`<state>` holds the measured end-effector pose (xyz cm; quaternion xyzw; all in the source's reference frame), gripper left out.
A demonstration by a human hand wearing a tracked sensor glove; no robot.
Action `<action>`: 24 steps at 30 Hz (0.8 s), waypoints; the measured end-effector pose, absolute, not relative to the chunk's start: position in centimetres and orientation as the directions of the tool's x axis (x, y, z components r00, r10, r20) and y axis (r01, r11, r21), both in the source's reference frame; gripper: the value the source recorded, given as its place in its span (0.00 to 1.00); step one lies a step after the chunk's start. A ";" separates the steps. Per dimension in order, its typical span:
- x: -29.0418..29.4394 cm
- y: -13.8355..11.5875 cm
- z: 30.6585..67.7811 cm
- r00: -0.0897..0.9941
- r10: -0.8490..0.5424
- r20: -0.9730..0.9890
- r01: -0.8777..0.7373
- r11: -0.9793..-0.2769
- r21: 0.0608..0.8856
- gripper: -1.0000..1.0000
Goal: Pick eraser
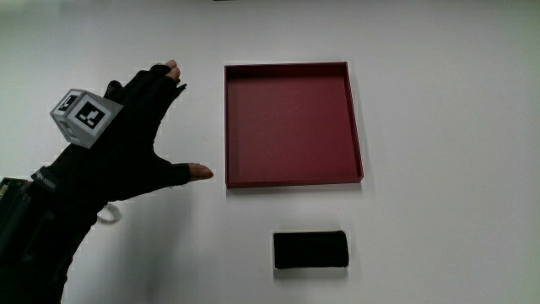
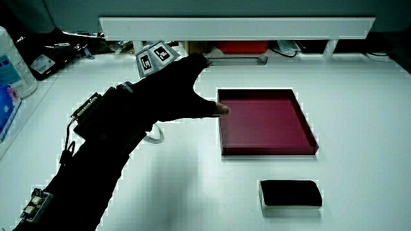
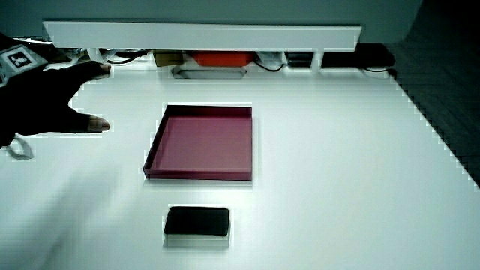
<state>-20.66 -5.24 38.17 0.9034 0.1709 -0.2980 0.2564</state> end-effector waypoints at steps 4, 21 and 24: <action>-19.9 -5.0 38.3 0.746 0.278 -0.604 0.532 -0.795 0.292 0.50; -13.6 -1.0 40.5 0.628 0.360 -0.690 0.677 -0.689 0.257 0.50; -12.6 -0.2 41.2 0.638 0.280 -0.717 0.657 -0.684 0.318 0.50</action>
